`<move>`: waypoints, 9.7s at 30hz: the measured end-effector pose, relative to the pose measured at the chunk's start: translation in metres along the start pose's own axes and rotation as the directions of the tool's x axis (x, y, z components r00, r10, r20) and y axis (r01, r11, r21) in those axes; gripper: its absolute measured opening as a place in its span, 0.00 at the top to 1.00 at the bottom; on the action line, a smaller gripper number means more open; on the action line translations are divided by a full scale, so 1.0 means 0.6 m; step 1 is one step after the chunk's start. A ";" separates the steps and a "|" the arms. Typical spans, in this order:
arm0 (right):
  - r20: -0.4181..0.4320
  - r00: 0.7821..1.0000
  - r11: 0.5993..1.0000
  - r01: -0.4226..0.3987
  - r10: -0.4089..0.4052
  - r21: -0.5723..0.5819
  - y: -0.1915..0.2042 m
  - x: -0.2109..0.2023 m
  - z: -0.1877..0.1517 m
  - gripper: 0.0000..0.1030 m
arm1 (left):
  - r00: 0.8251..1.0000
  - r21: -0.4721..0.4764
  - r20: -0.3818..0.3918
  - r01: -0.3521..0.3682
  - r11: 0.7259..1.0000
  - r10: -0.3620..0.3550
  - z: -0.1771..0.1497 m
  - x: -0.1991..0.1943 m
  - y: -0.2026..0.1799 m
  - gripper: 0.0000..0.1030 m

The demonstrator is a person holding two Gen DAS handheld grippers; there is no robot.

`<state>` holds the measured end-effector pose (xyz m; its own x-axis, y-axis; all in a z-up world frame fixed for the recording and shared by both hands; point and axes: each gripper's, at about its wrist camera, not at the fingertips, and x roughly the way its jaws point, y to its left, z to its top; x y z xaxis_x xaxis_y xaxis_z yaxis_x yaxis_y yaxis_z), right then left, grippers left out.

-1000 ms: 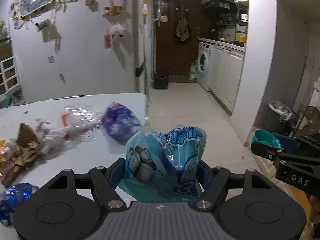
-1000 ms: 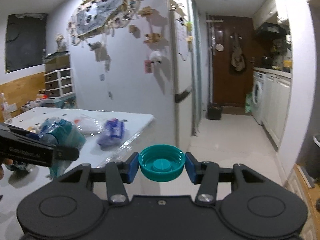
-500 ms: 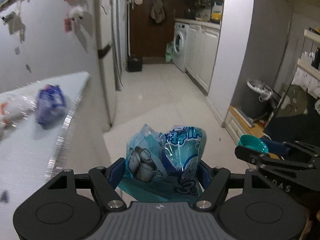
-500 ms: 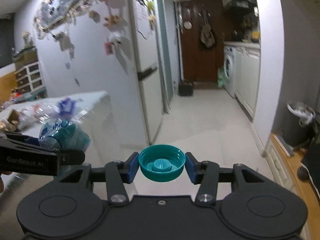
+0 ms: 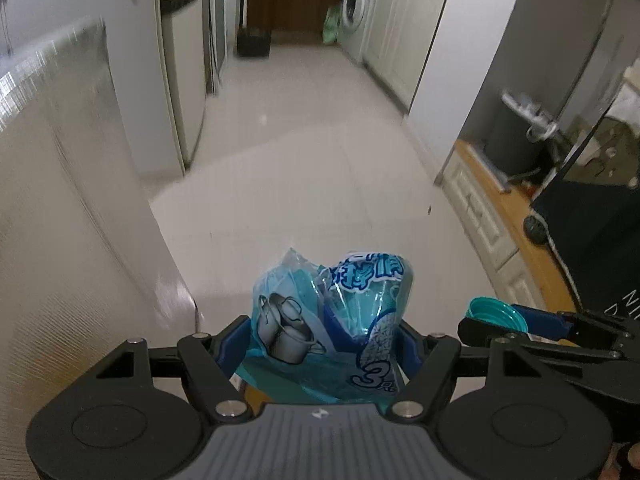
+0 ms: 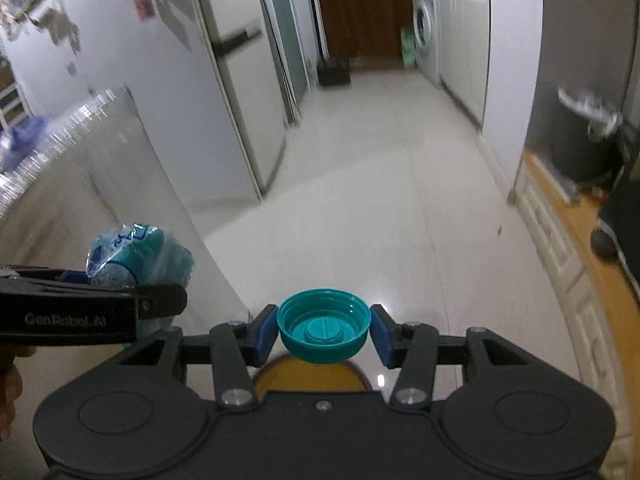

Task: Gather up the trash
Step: 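Carry both items over the bin and open the left gripper to drop the bag, then open the right gripper to drop the teal cap into the bin, then move both grippers back toward the trash on the counter, then grasp the white plastic bag with the left gripper while the right grasps the purple floral bag, then carry the white and purple bags over the yellow trash bin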

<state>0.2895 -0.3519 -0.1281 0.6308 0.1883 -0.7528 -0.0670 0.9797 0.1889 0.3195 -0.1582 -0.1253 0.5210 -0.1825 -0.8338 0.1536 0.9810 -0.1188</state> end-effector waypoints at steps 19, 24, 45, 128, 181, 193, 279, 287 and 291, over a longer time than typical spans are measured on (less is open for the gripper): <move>-0.272 0.962 0.985 0.031 0.016 0.169 -0.059 0.195 -0.043 0.51 | 0.921 -0.009 -0.386 0.062 0.998 -0.060 -0.077 0.298 0.037 0.29; -0.305 0.952 0.978 0.037 0.028 0.205 -0.062 0.230 -0.047 0.51 | 0.905 0.050 -0.416 0.121 0.991 -0.089 -0.086 0.335 0.023 0.26; -0.495 0.868 0.994 0.025 0.032 0.108 -0.004 0.359 -0.096 0.51 | 0.864 0.019 -0.502 -0.010 1.000 0.019 -0.105 0.390 0.130 0.04; 0.138 0.968 0.978 0.207 -0.208 0.023 0.036 -0.109 0.054 0.00 | 0.972 0.027 0.209 -0.112 0.993 0.104 0.027 -0.159 0.074 0.00; 0.479 0.822 0.946 -0.207 0.307 -0.251 0.470 -0.065 0.170 0.00 | 0.781 -0.396 0.388 -0.339 0.854 0.490 0.161 -0.313 0.605 0.08; 0.342 0.864 0.927 -0.316 0.369 -0.200 0.542 0.022 0.226 0.00 | 0.822 -0.438 0.376 -0.249 0.864 0.428 0.141 -0.305 0.661 0.12; 0.463 0.887 0.997 -0.029 -0.007 0.071 0.121 -0.217 0.068 0.77 | 0.864 0.082 0.503 -0.088 0.993 0.035 0.030 -0.324 0.062 0.66; 0.410 0.911 0.993 -0.007 -0.043 0.118 0.074 -0.198 0.023 0.77 | 0.900 0.110 0.437 -0.067 0.992 0.012 0.012 -0.274 0.011 0.66; 0.376 0.925 0.991 0.003 -0.053 0.132 0.049 -0.184 0.006 0.77 | 0.924 0.124 0.383 -0.051 0.991 0.000 0.007 -0.229 -0.010 0.66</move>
<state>0.2208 -0.3442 -0.0372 0.8776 0.0965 -0.4696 0.0375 0.9627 0.2680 0.2503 -0.1393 -0.0080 0.8030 -0.1944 -0.5634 0.2295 0.9733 -0.0087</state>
